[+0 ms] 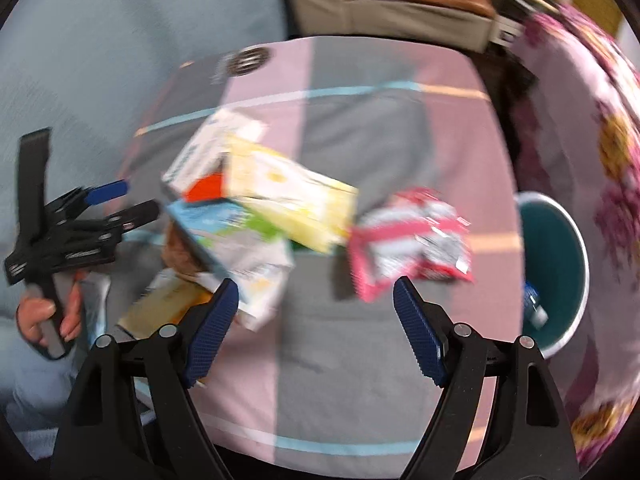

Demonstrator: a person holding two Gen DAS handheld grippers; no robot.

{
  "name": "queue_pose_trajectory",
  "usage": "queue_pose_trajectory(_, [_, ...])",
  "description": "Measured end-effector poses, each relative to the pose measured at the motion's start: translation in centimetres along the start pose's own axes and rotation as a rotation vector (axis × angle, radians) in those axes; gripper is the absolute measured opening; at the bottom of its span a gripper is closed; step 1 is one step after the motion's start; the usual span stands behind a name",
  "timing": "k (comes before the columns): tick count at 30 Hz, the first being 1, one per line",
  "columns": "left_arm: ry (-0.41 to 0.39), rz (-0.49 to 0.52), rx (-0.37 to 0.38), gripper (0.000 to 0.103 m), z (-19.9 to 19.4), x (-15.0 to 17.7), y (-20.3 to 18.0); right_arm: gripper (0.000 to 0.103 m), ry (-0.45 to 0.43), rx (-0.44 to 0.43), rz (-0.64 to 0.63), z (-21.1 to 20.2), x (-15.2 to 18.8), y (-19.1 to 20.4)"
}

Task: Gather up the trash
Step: 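Grasp the white medicine box with left tool while right tool grasps milk carton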

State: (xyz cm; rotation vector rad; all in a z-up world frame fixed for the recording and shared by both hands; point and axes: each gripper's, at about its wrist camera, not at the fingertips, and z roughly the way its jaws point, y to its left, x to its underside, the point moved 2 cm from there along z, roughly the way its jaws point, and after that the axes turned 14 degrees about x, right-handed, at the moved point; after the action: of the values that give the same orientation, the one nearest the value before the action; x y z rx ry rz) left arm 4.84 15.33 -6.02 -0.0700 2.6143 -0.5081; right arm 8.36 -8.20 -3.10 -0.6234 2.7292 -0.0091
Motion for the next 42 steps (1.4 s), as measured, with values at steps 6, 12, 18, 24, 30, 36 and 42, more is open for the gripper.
queue_pose_trajectory(6, [0.0,-0.051,-0.002,0.096,0.1,0.2,3.1,0.053,0.032,-0.047,-0.179,1.7,-2.8,5.2])
queue_pose_trajectory(12, [-0.003,-0.058,-0.005,0.096,0.0,0.0,4.5,0.053,0.104,-0.085,-0.292,4.2,-4.3,8.0])
queue_pose_trajectory(18, [-0.008,-0.078,0.003,0.096,0.1,-0.6,6.2,0.063,0.16,-0.087,-0.367,6.5,-5.0,9.0])
queue_pose_trajectory(24, [0.003,-0.084,0.001,0.096,0.8,-0.9,6.6,0.07,0.189,-0.119,-0.386,8.0,-5.5,9.5])
queue_pose_trajectory(30, [0.014,-0.084,0.004,0.096,1.5,-1.2,6.4,0.059,0.189,-0.15,-0.368,7.8,-4.5,9.4])
queue_pose_trajectory(36, [0.012,-0.061,0.029,0.096,2.1,-2.1,4.9,0.058,0.124,-0.215,-0.237,4.4,-4.8,7.5])
queue_pose_trajectory(42, [0.052,0.023,0.01,0.096,4.1,-3.4,2.6,0.058,0.04,-0.209,-0.137,1.2,-5.5,4.3])
